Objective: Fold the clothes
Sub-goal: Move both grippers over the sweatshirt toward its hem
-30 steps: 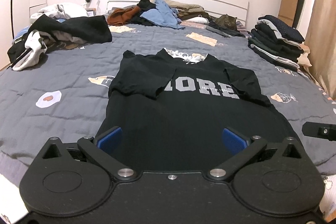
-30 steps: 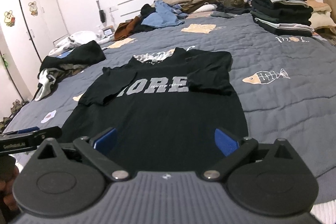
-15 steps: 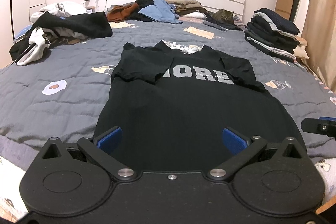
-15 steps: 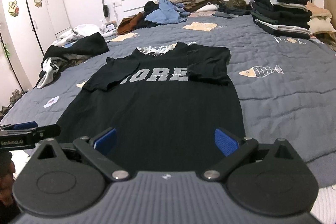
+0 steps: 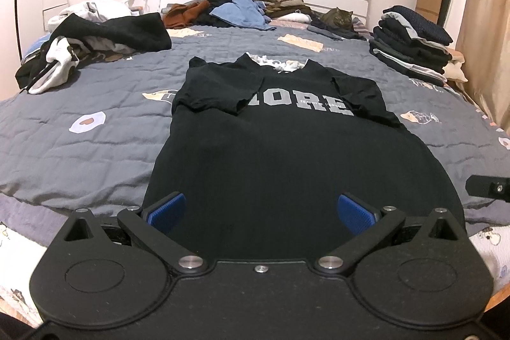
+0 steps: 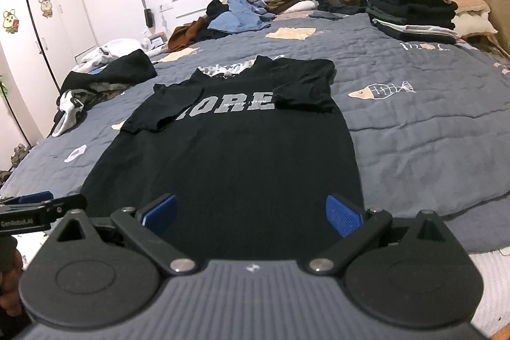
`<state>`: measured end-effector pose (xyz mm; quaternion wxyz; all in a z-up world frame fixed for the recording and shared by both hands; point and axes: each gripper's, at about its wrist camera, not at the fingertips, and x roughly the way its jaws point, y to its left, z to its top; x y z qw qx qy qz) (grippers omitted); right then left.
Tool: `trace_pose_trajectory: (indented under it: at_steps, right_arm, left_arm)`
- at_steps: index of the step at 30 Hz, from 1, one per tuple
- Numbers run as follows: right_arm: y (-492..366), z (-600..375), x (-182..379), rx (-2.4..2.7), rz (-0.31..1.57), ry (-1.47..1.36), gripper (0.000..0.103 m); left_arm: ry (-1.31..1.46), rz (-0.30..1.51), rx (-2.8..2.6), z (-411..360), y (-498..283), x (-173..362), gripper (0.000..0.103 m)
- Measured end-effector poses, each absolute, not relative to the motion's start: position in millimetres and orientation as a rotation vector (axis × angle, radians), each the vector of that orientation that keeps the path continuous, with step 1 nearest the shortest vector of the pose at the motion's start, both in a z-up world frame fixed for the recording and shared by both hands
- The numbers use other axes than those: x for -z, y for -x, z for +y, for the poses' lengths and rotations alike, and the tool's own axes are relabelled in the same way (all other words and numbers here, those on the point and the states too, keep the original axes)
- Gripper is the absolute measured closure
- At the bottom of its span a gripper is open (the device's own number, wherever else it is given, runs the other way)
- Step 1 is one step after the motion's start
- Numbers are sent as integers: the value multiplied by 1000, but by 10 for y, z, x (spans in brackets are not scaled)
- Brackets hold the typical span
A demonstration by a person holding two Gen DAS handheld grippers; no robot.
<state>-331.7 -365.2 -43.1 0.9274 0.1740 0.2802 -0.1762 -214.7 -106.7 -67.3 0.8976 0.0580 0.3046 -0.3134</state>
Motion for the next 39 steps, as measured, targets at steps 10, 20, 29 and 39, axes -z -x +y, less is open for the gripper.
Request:
trace_pose_trajectory:
  at_steps: [10, 20, 29, 39]
  right_arm:
    - [3407, -3601, 463, 379, 619, -291, 3]
    - [3474, -3495, 473, 401, 628, -286, 3]
    - [3520, -3543, 462, 393, 577, -316, 0]
    - [3494, -3483, 426, 405, 597, -284, 0]
  left_arm:
    - [-135, 642, 629, -888, 2132, 722, 0]
    - [-142, 651, 649, -891, 2156, 732, 0]
    - [-152, 653, 650, -924, 2156, 750, 0]
    - [-166, 657, 650, -946, 2182, 771, 0]
